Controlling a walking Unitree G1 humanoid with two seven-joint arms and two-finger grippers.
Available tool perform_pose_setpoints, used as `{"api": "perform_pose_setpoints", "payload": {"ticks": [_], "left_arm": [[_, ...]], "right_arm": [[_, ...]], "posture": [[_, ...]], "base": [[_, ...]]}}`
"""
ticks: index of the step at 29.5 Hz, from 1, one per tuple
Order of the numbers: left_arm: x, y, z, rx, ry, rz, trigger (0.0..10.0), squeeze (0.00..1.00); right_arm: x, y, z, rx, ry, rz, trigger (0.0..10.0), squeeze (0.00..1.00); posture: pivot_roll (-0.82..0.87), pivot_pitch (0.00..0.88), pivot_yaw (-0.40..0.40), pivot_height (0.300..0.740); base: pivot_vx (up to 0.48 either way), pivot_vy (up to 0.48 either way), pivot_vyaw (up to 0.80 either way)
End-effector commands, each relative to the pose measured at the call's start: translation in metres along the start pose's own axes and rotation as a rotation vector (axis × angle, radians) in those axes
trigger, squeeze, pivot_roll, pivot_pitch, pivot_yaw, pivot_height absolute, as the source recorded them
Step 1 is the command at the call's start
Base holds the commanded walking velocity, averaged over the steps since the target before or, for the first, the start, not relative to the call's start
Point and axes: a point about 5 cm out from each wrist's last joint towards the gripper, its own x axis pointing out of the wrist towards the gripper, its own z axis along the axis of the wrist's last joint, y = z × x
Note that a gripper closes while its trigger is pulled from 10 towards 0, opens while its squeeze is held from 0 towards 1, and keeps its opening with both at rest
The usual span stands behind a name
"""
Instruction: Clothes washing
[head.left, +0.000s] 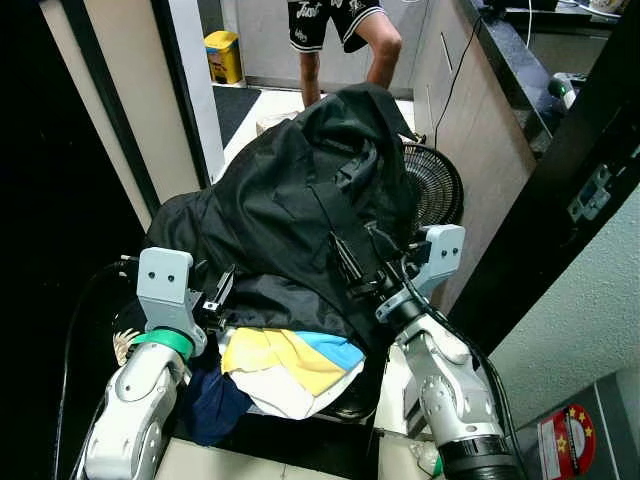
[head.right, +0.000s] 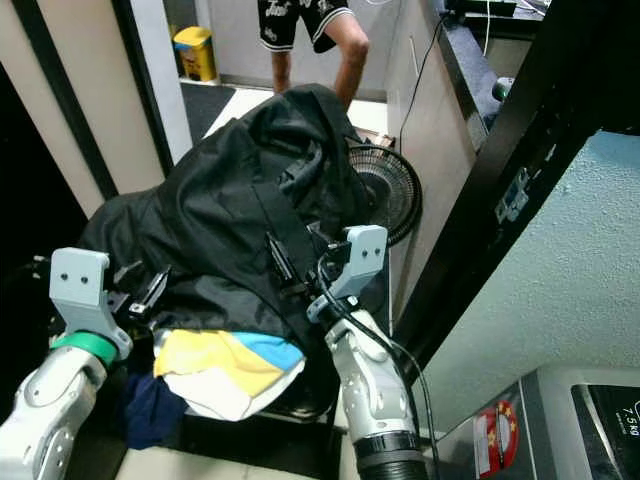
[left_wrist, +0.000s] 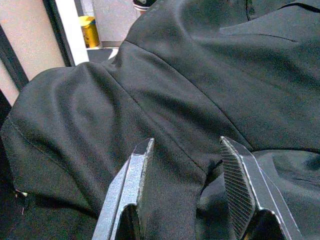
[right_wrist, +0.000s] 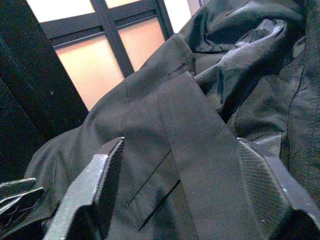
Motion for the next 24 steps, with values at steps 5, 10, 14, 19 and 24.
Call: {"api": "perform_pose_setpoints", "payload": {"ticks": [5, 10, 14, 19, 24], "left_arm": [[-0.002, -0.006, -0.001, 0.010, 0.005, -0.024, 10.0, 0.00], [-0.002, -0.007, -0.002, 0.014, 0.007, -0.032, 10.0, 0.00], [-0.002, -0.007, -0.001, 0.014, 0.009, -0.037, 10.0, 0.00], [-0.003, -0.005, 0.000, 0.010, 0.008, -0.037, 10.0, 0.00], [-0.003, -0.004, 0.000, 0.005, 0.009, -0.029, 10.0, 0.00]], "right_arm": [[-0.001, 0.005, -0.008, -0.010, 0.017, 0.021, 5.1, 0.00], [-0.001, 0.006, -0.012, -0.028, 0.031, 0.015, 10.0, 0.00], [0.001, 0.001, -0.013, -0.037, 0.040, -0.009, 10.0, 0.45], [0.008, -0.002, -0.009, -0.006, 0.026, -0.012, 10.0, 1.00], [0.013, -0.005, -0.006, 0.000, 0.019, -0.035, 10.0, 0.96]], "posture": [[0.11, 0.037, 0.052, 0.740], [0.11, 0.037, 0.052, 0.740], [0.11, 0.048, 0.060, 0.740], [0.11, 0.060, 0.061, 0.740], [0.12, 0.072, 0.058, 0.740]], "base": [[0.000, 0.000, 0.00], [0.000, 0.000, 0.00], [0.000, 0.000, 0.00], [0.000, 0.000, 0.00], [0.000, 0.000, 0.00]]}}
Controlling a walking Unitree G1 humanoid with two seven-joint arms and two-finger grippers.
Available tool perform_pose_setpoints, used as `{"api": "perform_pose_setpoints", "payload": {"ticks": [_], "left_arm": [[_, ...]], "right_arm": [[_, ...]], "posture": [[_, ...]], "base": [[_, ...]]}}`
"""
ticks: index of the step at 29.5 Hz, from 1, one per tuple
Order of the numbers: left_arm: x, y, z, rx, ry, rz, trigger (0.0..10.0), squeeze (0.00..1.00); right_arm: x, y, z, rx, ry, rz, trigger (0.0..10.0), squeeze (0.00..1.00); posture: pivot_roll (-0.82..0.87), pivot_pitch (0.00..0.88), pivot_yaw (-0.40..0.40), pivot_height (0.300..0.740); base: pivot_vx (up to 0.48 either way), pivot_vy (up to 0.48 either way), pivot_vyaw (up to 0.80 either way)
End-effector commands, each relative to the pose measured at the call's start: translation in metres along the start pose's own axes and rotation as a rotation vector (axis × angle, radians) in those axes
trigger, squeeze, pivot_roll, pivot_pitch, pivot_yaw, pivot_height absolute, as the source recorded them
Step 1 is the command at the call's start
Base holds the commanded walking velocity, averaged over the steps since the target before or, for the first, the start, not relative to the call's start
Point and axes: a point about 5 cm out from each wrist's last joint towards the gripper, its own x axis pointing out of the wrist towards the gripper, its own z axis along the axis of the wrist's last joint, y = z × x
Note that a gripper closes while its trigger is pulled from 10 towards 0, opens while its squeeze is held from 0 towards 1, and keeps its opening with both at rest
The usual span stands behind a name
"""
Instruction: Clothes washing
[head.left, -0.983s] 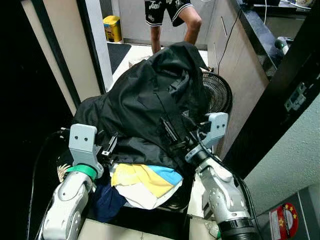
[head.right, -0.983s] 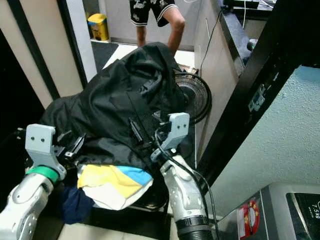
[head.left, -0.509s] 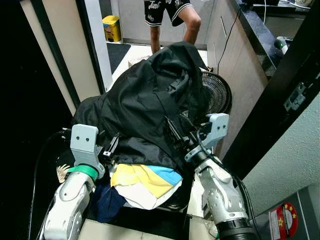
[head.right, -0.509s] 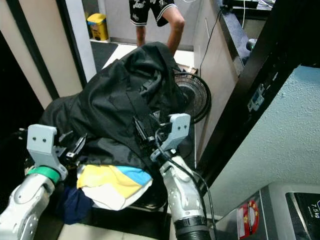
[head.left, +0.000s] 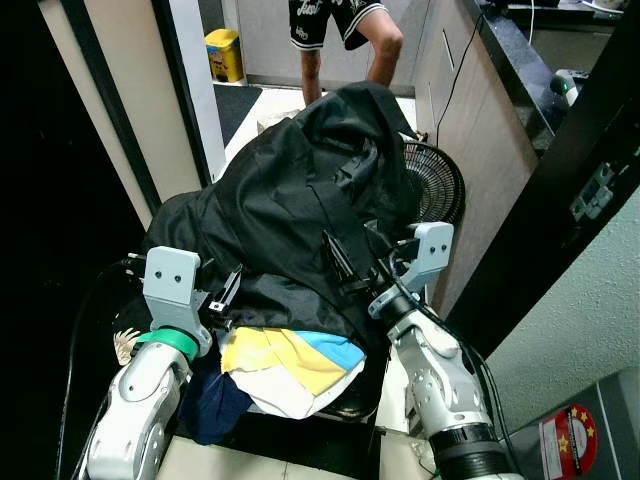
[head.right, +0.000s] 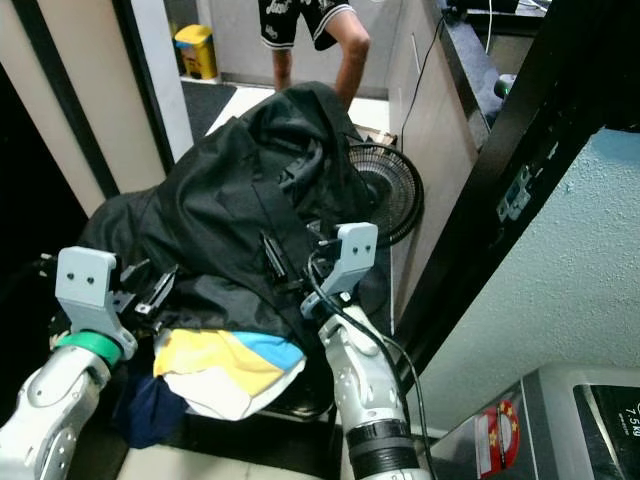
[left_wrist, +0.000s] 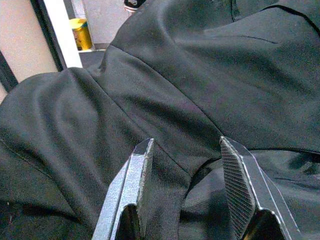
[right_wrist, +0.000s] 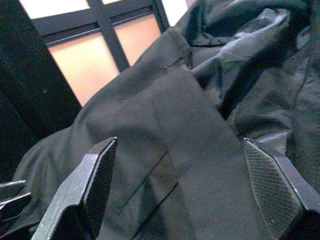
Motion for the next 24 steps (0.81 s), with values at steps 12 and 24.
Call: {"api": "perform_pose_setpoints", "payload": {"ticks": [12, 24], "left_arm": [[-0.004, -0.001, -0.002, -0.001, 0.021, 0.003, 10.0, 0.00], [-0.003, 0.000, 0.000, -0.002, 0.017, 0.017, 10.0, 0.00]], "right_arm": [[0.023, 0.009, -0.007, 0.001, 0.024, 0.019, 10.0, 0.00], [0.048, 0.043, -0.008, 0.044, 0.022, 0.124, 10.0, 0.00]], "posture": [[0.12, 0.099, 0.069, 0.740], [0.13, 0.104, 0.062, 0.740]], "base": [[0.000, 0.000, 0.00], [0.000, 0.000, 0.00]]}}
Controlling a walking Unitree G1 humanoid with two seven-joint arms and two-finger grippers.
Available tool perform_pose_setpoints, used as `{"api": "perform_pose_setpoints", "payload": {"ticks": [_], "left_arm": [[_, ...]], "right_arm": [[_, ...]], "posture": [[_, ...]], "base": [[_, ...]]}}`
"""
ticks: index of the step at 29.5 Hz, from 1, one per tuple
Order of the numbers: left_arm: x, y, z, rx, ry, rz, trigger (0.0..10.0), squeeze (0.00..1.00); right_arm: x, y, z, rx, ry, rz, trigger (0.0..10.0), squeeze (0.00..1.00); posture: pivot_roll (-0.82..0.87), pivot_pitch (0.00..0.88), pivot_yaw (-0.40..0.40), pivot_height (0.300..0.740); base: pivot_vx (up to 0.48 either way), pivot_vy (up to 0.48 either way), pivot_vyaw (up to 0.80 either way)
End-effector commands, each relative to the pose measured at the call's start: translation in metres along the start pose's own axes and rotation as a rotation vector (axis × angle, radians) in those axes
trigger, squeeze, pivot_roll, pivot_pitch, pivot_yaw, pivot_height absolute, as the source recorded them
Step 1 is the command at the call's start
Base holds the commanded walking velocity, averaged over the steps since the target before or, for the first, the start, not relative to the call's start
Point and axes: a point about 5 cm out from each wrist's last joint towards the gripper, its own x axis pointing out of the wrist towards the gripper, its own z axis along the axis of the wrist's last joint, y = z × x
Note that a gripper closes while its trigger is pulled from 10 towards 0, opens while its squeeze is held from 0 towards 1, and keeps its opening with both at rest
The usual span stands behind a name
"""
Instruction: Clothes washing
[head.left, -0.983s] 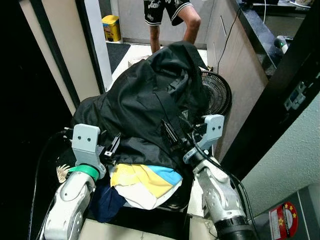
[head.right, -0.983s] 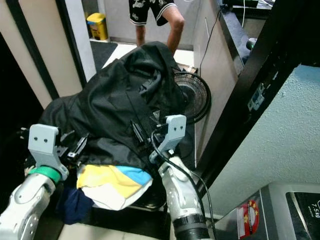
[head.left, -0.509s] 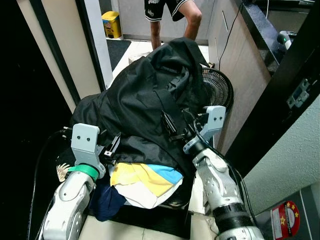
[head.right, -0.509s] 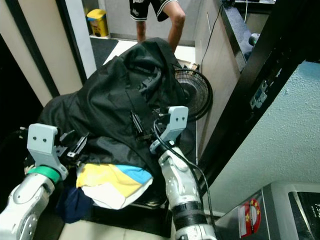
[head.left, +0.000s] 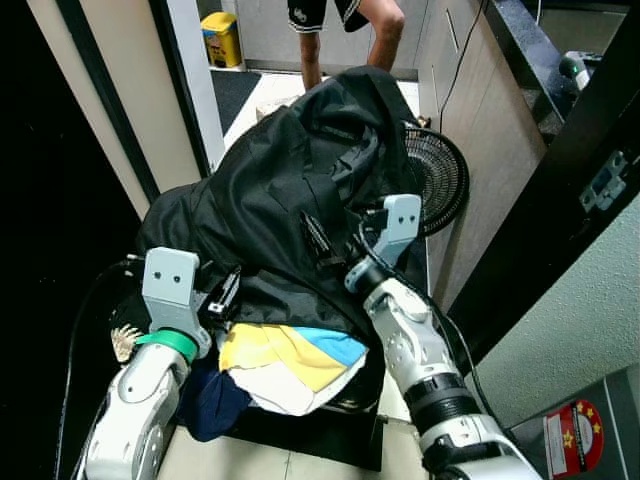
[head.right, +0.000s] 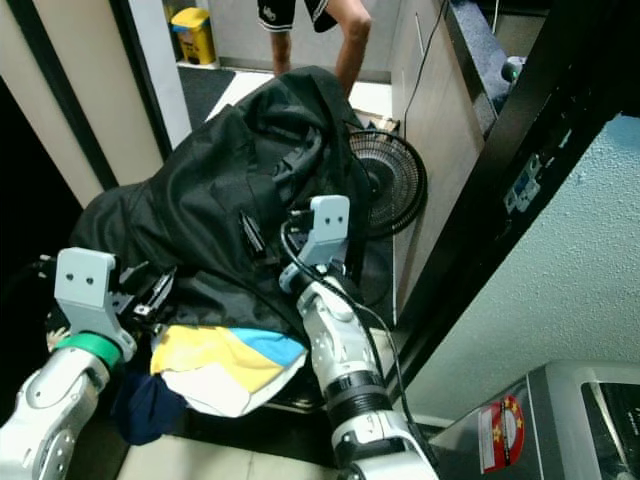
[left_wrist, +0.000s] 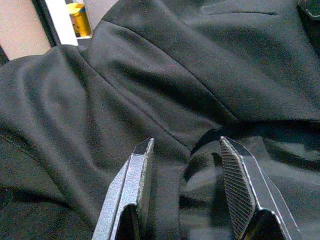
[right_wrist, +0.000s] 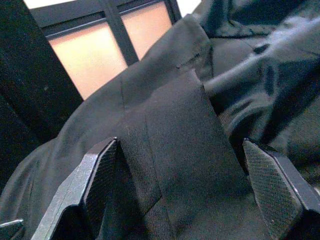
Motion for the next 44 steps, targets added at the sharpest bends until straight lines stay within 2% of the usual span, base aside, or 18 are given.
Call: {"api": "perform_pose_setpoints", "payload": {"ticks": [1, 2, 12, 34, 37, 38, 39, 40, 42, 43, 44], "left_arm": [[-0.002, 0.000, 0.000, -0.002, 0.007, 0.006, 10.0, 0.00], [-0.002, 0.000, 0.000, -0.004, 0.006, 0.009, 10.0, 0.00], [-0.002, -0.001, 0.000, -0.011, 0.004, 0.014, 10.0, 0.00], [0.000, 0.000, 0.001, -0.010, 0.000, 0.015, 10.0, 0.00], [0.000, 0.000, 0.001, -0.011, 0.000, 0.017, 10.0, 0.00], [0.000, 0.001, 0.001, -0.011, -0.002, 0.019, 10.0, 0.00], [0.000, 0.001, 0.001, -0.011, -0.002, 0.019, 10.0, 0.00], [0.000, 0.002, 0.001, -0.012, -0.002, 0.020, 10.0, 0.00], [0.000, 0.002, 0.001, -0.012, -0.002, 0.020, 10.0, 0.00], [0.001, 0.003, 0.001, -0.015, -0.004, 0.021, 10.0, 0.00], [0.001, 0.003, 0.001, -0.015, -0.004, 0.021, 10.0, 0.00]], "right_arm": [[0.007, 0.025, -0.010, 0.067, 0.002, 0.060, 2.9, 0.00], [0.007, 0.028, -0.011, 0.077, 0.000, 0.071, 0.0, 0.00], [0.007, 0.031, -0.014, 0.094, -0.009, 0.084, 0.0, 0.00], [0.011, 0.022, -0.002, 0.132, -0.071, 0.042, 0.0, 0.00], [0.012, 0.019, 0.004, 0.155, -0.098, 0.026, 0.0, 0.00], [0.015, 0.011, 0.020, 0.180, -0.154, -0.007, 0.0, 0.00], [0.015, 0.011, 0.020, 0.180, -0.154, -0.007, 0.0, 0.00], [0.018, 0.003, 0.043, 0.179, -0.217, -0.030, 0.0, 0.00], [0.018, 0.003, 0.043, 0.179, -0.217, -0.030, 0.0, 0.00], [0.021, -0.007, 0.071, 0.152, -0.289, -0.047, 0.0, 0.00], [0.021, -0.007, 0.071, 0.152, -0.289, -0.047, 0.0, 0.00]], "posture": [[0.13, 0.104, 0.062, 0.740], [0.13, 0.104, 0.062, 0.740], [0.12, 0.103, 0.058, 0.740], [0.12, 0.099, 0.061, 0.740], [0.12, 0.091, 0.061, 0.740], [0.12, 0.091, 0.061, 0.740], [0.12, 0.091, 0.061, 0.740], [0.11, 0.074, 0.068, 0.740], [0.11, 0.074, 0.068, 0.740], [0.11, 0.065, 0.069, 0.740], [0.11, 0.065, 0.069, 0.740]], "base": [[0.000, 0.000, 0.00], [0.000, 0.000, 0.00], [0.000, 0.000, 0.00], [0.000, 0.000, 0.00], [0.000, 0.000, 0.00], [0.000, 0.000, 0.00], [0.000, 0.000, 0.00], [0.000, 0.000, 0.00], [0.000, 0.000, 0.00], [0.000, 0.000, 0.00], [0.000, 0.000, 0.00]]}}
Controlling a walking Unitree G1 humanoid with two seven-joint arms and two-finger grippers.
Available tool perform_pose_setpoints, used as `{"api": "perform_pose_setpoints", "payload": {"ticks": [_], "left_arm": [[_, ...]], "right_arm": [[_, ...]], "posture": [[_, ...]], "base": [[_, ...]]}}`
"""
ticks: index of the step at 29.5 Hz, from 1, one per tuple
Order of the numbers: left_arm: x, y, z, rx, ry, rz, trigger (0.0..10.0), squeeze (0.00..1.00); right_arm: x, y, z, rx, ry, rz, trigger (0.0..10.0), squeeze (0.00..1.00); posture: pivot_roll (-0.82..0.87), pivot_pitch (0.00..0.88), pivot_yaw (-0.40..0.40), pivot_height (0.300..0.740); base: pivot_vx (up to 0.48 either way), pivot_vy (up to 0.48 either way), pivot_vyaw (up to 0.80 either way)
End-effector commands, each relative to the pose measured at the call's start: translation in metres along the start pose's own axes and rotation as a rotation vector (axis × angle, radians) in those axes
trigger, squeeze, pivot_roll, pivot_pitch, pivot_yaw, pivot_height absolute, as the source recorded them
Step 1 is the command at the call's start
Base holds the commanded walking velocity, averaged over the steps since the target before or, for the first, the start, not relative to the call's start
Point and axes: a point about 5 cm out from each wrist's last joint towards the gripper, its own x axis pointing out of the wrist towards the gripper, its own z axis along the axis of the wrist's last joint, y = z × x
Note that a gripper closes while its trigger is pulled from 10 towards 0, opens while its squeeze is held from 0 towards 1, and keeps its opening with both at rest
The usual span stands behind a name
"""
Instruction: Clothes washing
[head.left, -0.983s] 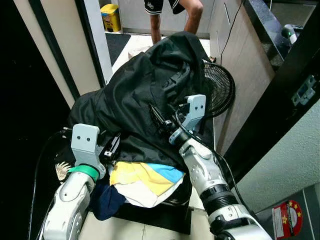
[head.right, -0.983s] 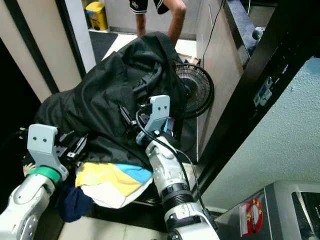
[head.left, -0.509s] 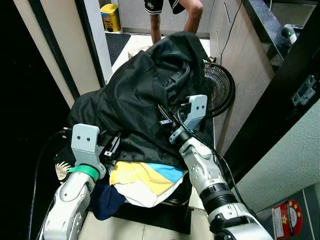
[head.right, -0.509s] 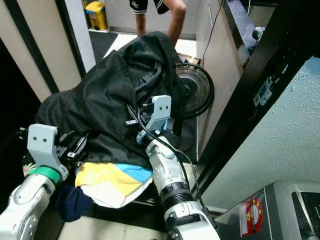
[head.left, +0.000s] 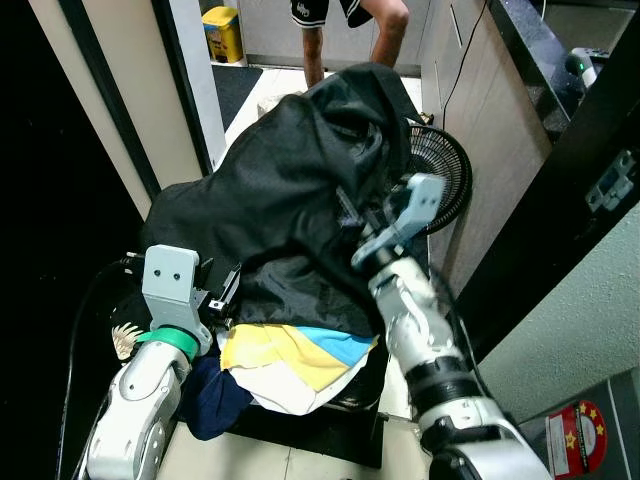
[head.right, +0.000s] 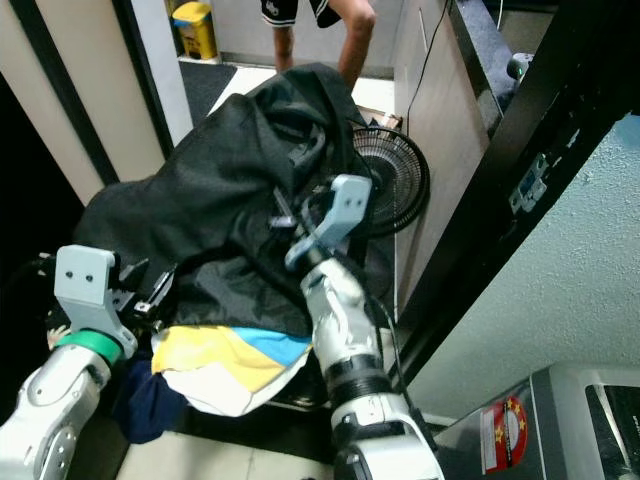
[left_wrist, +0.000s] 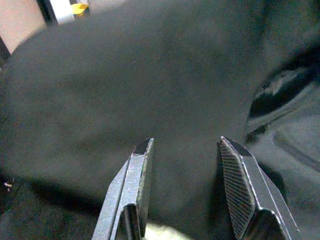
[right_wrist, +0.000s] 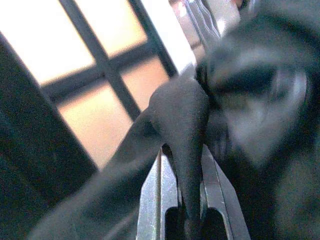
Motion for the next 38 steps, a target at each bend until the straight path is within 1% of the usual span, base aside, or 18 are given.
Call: {"api": "perform_pose_setpoints", "payload": {"ticks": [1, 2, 3, 4, 5, 6, 8, 9, 10, 11, 14, 16, 17, 21, 23, 25, 32, 38], "left_arm": [[0.001, 0.003, -0.001, -0.009, 0.004, 0.010, 10.0, 0.00], [0.002, 0.003, -0.001, -0.011, 0.000, 0.010, 10.0, 0.00], [0.002, 0.003, -0.001, -0.011, 0.000, 0.010, 10.0, 0.00], [0.003, 0.003, -0.001, -0.010, -0.004, 0.007, 10.0, 0.00], [0.003, 0.003, -0.001, -0.010, -0.004, 0.007, 10.0, 0.00], [0.004, 0.003, -0.001, -0.008, -0.006, 0.004, 10.0, 0.00], [0.004, 0.003, -0.001, -0.008, -0.006, 0.004, 10.0, 0.00], [0.004, 0.003, -0.001, -0.007, -0.007, 0.002, 10.0, 0.00], [0.005, 0.002, -0.001, -0.004, -0.008, -0.003, 10.0, 0.00], [0.005, 0.002, -0.001, -0.004, -0.008, -0.003, 10.0, 0.00], [0.005, 0.001, -0.001, 0.010, -0.009, -0.019, 10.0, 0.00], [0.006, -0.001, 0.000, 0.018, -0.006, -0.037, 10.0, 0.00], [0.006, -0.003, 0.000, 0.023, -0.005, -0.048, 10.0, 0.00], [0.007, -0.006, 0.000, 0.037, 0.000, -0.074, 10.0, 0.00], [0.007, -0.006, 0.000, 0.037, 0.000, -0.074, 10.0, 0.00], [0.006, -0.007, 0.000, 0.056, 0.003, -0.083, 10.0, 0.00], [0.003, -0.005, 0.002, 0.074, -0.002, -0.074, 10.0, 0.00], [0.002, -0.005, 0.002, 0.079, -0.001, -0.076, 10.0, 0.00]], "right_arm": [[0.015, -0.006, 0.050, -0.038, -0.145, -0.010, 0.0, 0.00], [0.019, -0.012, 0.076, -0.079, -0.210, -0.018, 0.0, 0.00], [0.019, -0.012, 0.076, -0.079, -0.210, -0.018, 0.0, 0.00], [0.020, -0.019, 0.097, -0.106, -0.262, -0.037, 0.0, 0.00], [0.020, -0.019, 0.097, -0.106, -0.262, -0.037, 0.0, 0.00], [0.018, -0.026, 0.108, -0.122, -0.289, -0.055, 0.0, 0.00], [0.018, -0.026, 0.108, -0.122, -0.289, -0.055, 0.0, 0.00], [0.015, -0.031, 0.111, -0.129, -0.296, -0.067, 0.0, 0.00], [0.009, -0.034, 0.105, -0.136, -0.276, -0.076, 0.0, 0.00], [0.009, -0.034, 0.105, -0.136, -0.276, -0.076, 0.0, 0.00], [-0.011, -0.030, 0.071, -0.143, -0.155, -0.079, 0.0, 0.00], [-0.023, -0.026, 0.052, -0.146, -0.088, -0.102, 6.1, 0.00], [-0.029, -0.026, 0.044, -0.150, -0.056, -0.117, 10.0, 0.00], [-0.043, -0.029, 0.028, -0.143, 0.006, -0.125, 10.0, 0.00], [-0.043, -0.029, 0.028, -0.143, 0.006, -0.125, 10.0, 0.00], [-0.051, -0.035, 0.021, -0.146, 0.045, -0.154, 10.0, 0.00], [-0.062, -0.042, 0.020, -0.139, 0.063, -0.203, 10.0, 0.00], [-0.066, -0.043, 0.021, -0.137, 0.060, -0.221, 10.0, 0.00]], "posture": [[0.11, 0.056, 0.067, 0.740], [0.10, 0.049, 0.066, 0.740], [0.10, 0.049, 0.066, 0.740], [0.10, 0.042, 0.067, 0.740], [0.10, 0.042, 0.067, 0.740], [0.10, 0.035, 0.068, 0.740], [0.10, 0.035, 0.068, 0.740], [0.10, 0.029, 0.068, 0.740], [0.10, 0.022, 0.070, 0.740], [0.10, 0.022, 0.070, 0.740], [0.10, 0.012, 0.074, 0.740], [0.10, 0.008, 0.076, 0.740], [0.10, 0.008, 0.076, 0.740], [0.10, 0.012, 0.074, 0.740], [0.10, 0.012, 0.074, 0.740], [0.10, 0.019, 0.073, 0.740], [0.11, 0.027, 0.072, 0.740], [0.12, 0.029, 0.074, 0.740]], "base": [[0.000, 0.000, 0.00], [0.000, 0.000, 0.00], [0.000, 0.000, 0.00], [0.000, 0.000, 0.00], [0.000, 0.000, 0.00], [0.000, 0.000, 0.00], [0.000, 0.000, 0.00], [0.000, 0.000, 0.00], [0.000, 0.000, 0.00], [0.000, 0.000, 0.00], [0.000, 0.000, 0.00], [0.000, 0.000, 0.00], [0.000, 0.000, 0.00], [0.000, 0.000, 0.00], [0.000, 0.000, 0.00], [0.000, 0.000, -0.40], [0.000, 0.000, -0.80], [0.000, 0.000, -0.80]]}}
